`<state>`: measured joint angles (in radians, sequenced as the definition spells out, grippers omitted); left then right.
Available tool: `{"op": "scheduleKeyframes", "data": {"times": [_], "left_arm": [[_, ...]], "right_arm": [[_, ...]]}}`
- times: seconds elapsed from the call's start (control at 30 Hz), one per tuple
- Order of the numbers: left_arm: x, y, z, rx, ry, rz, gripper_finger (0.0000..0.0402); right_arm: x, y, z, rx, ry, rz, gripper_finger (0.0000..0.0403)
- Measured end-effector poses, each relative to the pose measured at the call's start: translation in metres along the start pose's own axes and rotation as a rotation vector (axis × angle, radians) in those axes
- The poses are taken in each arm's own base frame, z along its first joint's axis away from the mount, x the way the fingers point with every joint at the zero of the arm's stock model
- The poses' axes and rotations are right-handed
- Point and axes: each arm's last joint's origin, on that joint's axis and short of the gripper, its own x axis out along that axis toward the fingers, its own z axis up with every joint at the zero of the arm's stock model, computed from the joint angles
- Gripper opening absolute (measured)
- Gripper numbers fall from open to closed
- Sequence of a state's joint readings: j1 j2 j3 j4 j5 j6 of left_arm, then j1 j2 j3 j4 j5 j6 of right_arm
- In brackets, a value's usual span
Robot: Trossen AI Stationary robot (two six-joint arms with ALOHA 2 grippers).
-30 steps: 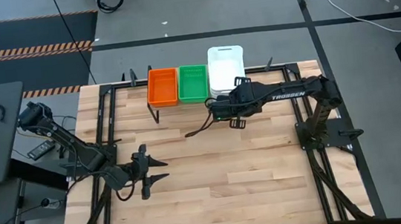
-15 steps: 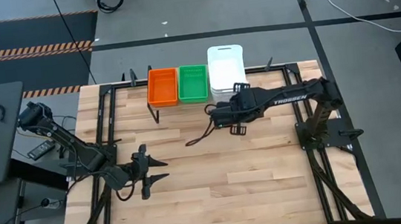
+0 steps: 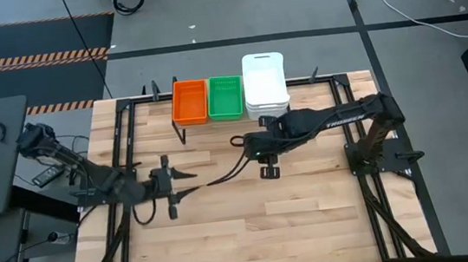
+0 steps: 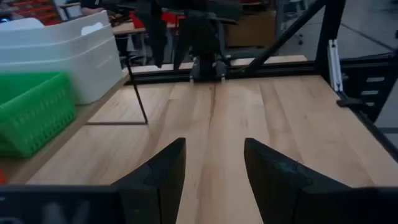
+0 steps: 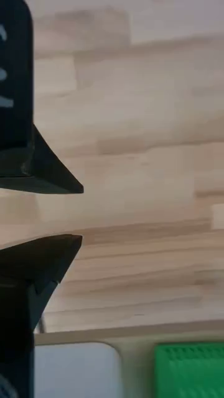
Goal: Stack baskets on shelf by color
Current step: Return to Home Position
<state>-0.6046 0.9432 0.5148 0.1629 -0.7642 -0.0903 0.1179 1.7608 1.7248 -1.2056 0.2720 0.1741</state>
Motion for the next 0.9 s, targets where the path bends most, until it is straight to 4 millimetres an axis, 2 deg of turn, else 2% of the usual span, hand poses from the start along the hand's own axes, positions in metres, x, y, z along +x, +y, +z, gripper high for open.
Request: {"op": "scheduleKeyframes", "data": {"times": [0.17,0.33,0.43,0.53,0.7,0.9], "left_arm": [[0.013,0.033,0.01,-0.023,-0.016,-0.11,0.0147],[0.029,0.068,0.013,-0.071,-0.032,-0.196,0.0101],[0.033,0.081,0.015,-0.071,-0.064,-0.181,0.0064],[0.028,0.084,0.02,-0.046,-0.1,-0.173,0.0015],[0.01,0.088,0.022,-0.05,-0.091,-0.158,0.0005],[-0.019,0.095,0.025,-0.058,-0.115,-0.155,0.0003]], "right_arm": [[-0.025,-0.005,-0.002,0.017,-0.108,0.036,0.0121],[-0.058,-0.016,-0.011,0.075,-0.222,0.052,0.0121],[-0.067,-0.02,-0.021,0.089,-0.275,0.064,0.0117],[-0.062,-0.02,-0.037,0.101,-0.313,0.076,0.0094],[-0.049,-0.024,-0.077,0.147,-0.331,0.099,0.0015],[-0.041,-0.028,-0.122,0.205,-0.512,0.214,0.0013]]}}
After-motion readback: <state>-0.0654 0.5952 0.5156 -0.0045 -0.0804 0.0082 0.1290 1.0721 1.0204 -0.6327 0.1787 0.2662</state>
